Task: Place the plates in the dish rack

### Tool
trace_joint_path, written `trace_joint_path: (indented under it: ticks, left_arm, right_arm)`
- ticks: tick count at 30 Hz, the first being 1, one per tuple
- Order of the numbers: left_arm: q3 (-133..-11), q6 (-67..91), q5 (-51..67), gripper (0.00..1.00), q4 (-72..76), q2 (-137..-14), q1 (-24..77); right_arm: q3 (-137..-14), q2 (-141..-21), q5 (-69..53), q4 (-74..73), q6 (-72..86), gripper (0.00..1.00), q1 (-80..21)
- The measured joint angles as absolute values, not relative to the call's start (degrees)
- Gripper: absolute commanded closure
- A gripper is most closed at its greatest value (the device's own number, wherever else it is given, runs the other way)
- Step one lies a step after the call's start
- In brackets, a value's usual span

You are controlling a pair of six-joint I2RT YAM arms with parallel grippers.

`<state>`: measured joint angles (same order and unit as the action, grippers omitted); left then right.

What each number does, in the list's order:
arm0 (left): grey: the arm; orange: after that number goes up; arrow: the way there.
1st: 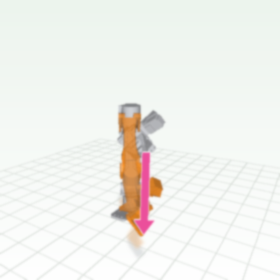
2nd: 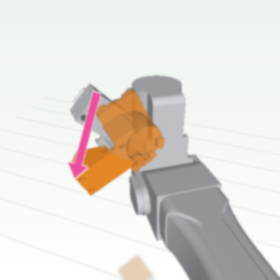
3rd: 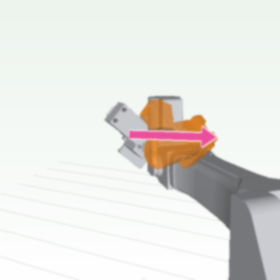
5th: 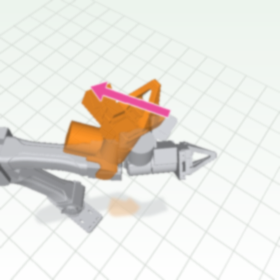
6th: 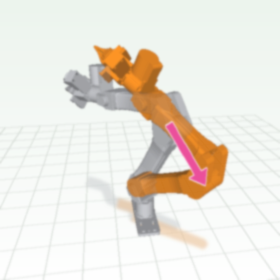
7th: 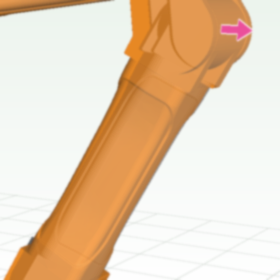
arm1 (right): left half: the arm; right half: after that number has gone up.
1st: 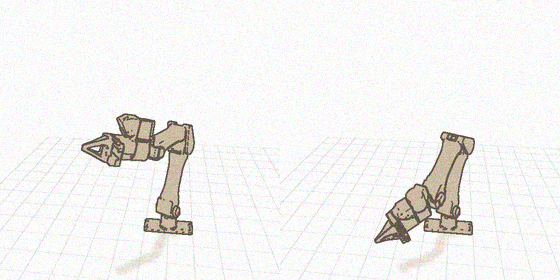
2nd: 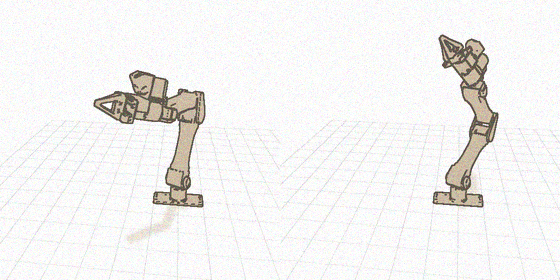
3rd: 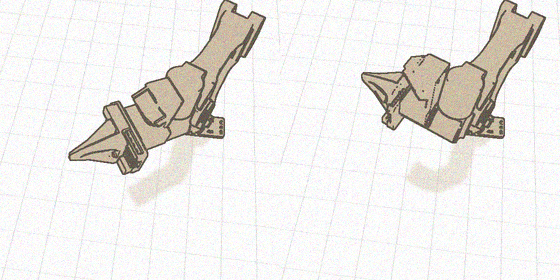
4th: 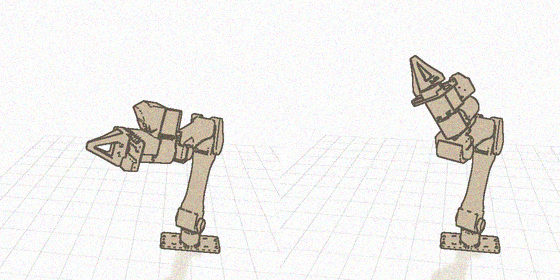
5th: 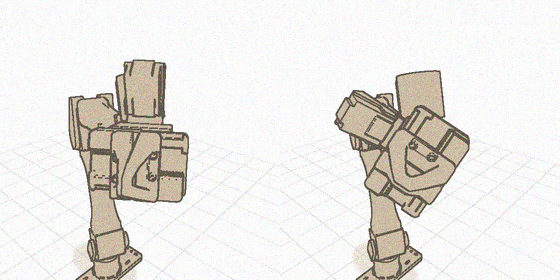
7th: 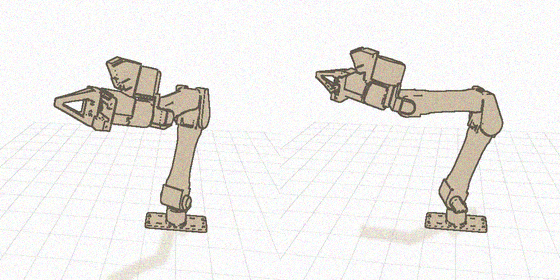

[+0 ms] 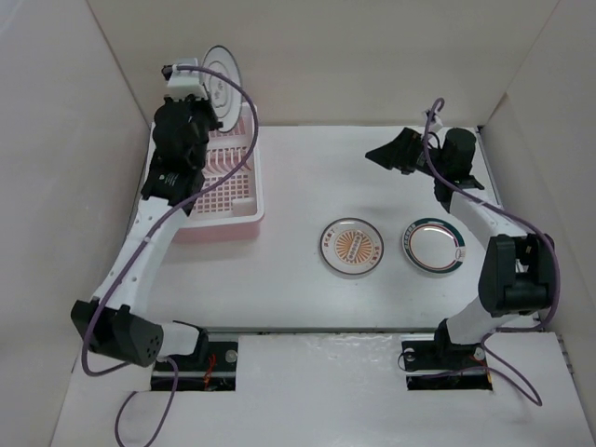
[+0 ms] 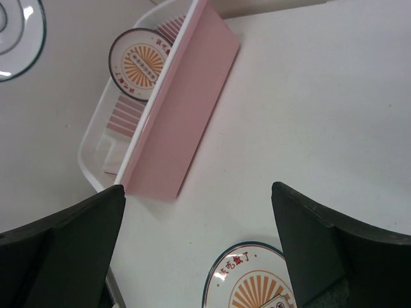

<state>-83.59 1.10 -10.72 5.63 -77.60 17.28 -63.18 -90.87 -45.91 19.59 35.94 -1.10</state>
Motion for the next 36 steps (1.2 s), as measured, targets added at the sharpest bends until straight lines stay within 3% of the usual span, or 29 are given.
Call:
trace_joint_path:
  ticks: [5,12,36]
  left_arm:
    - [-76.09,-8.12,-16.88,1.0,12.93,-74.06,13.15]
    - [-73.45,-13.89,-18.09,1.0,15.49,-81.87,8.12]
    - [-66.22,-13.23,-22.22,1.0,25.54,-93.51,4.95]
  right_arm:
    - [-63.29,-90.24,-42.17,14.79,32.82,0.0,-5.26]
    - [-64.25,-89.1,-40.82,11.79,30.81,0.0,-9.04]
    - [-64.77,-87.74,-40.27,10.44,29.76,0.0,-10.17]
